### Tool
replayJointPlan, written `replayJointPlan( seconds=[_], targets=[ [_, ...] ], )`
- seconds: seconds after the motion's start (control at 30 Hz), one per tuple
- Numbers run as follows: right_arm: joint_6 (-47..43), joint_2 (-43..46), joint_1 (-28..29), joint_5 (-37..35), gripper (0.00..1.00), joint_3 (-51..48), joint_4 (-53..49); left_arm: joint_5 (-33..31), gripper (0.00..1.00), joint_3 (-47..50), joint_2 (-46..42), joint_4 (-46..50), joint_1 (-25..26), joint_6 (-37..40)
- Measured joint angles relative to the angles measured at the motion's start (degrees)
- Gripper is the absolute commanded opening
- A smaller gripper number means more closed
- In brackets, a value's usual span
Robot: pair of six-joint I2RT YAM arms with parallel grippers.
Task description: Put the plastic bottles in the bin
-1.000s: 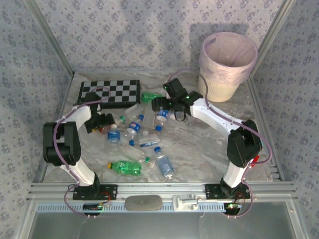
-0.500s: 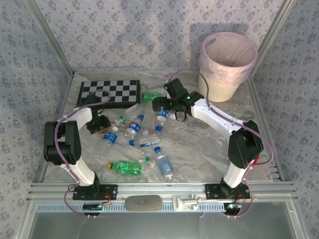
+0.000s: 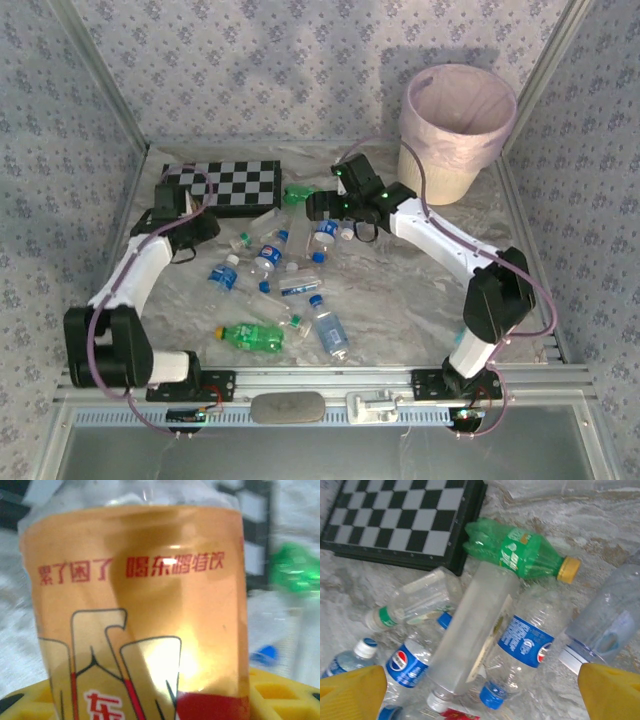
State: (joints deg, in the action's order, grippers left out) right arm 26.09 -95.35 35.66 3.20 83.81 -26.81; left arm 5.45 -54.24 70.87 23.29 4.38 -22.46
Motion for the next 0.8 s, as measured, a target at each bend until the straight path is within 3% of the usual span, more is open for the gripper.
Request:
replayJointPlan(
  seconds=[0.23, 0.47, 0.8],
  targets=[
    [4.2, 2.9, -3.2, 6.7, 0.93, 0.0, 5.9, 6.8, 0.4, -1.2, -3.5, -4.3, 8.9, 0.5],
    [9.8, 5.2, -4.6, 14.3, 0.86, -1.6, 14.3, 7.9, 0.4, -1.5, -3.7, -7.8, 20.3, 0.5],
    [14.4, 4.8, -3.0, 25.9, 0.79, -5.6, 24.3, 8.0, 0.4, -1.7, -1.9, -9.9, 26.2, 0.3]
  ],
)
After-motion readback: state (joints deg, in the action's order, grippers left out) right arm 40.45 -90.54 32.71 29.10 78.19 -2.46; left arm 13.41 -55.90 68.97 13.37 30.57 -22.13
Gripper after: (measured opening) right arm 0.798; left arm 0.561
